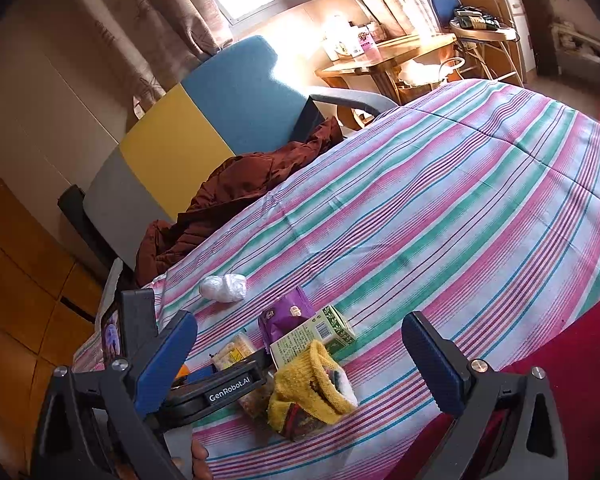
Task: Organize objects
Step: 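Grasp the WEIDAN cracker packet with the left tool, then grasp the yellow knit sock with the right tool while the left tool holds the cracker packet, then carry the cracker packet into the tray with the left tool while the right tool places the sock, then open both tools and withdraw them from the tray, then move both open tools toward the orange and white bag on the cloth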
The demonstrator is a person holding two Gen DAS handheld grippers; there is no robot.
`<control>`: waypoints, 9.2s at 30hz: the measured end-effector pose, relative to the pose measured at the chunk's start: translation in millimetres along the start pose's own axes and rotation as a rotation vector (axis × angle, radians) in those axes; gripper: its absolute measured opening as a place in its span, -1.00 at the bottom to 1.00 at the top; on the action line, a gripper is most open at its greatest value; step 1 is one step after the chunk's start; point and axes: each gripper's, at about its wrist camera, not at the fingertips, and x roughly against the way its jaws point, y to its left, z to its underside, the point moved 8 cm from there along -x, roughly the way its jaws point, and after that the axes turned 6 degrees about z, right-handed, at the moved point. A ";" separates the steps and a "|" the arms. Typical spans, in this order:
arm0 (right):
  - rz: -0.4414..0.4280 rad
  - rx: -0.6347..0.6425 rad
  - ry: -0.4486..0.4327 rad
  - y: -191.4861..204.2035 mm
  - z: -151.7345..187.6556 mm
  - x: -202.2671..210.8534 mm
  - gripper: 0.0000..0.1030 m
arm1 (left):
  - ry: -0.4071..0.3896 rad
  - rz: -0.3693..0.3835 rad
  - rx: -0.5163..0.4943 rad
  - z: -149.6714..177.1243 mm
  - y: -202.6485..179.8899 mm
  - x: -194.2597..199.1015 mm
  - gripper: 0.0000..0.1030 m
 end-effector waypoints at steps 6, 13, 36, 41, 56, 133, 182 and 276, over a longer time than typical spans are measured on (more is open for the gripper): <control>0.011 -0.006 0.000 -2.4 -0.3 -0.8 0.99 | -0.042 0.025 -0.066 12.1 3.3 8.8 0.27; 0.048 0.039 0.018 1.7 3.7 -6.0 0.99 | -0.052 0.016 -0.136 40.6 12.9 25.6 -0.05; 0.337 0.488 0.344 23.8 76.0 -68.5 0.93 | -0.132 0.007 -0.288 101.0 9.7 48.7 -0.03; 0.336 0.494 0.351 26.2 77.2 -69.9 0.91 | -0.146 0.003 -0.293 103.2 9.3 49.2 -0.03; 0.309 0.536 0.379 33.8 86.0 -73.2 0.19 | -0.172 -0.009 -0.310 106.7 8.1 50.4 -0.03; -0.296 0.823 0.260 253.8 211.5 24.1 0.19 | -0.527 -0.110 0.362 198.1 300.7 283.5 -0.10; -0.064 0.972 -0.102 262.3 208.0 46.8 0.99 | -0.547 -0.305 0.146 162.5 247.8 278.2 0.02; 0.079 -0.215 -0.047 -21.8 -40.6 -28.8 0.99 | -0.064 -0.085 -0.222 -1.1 98.0 61.6 0.02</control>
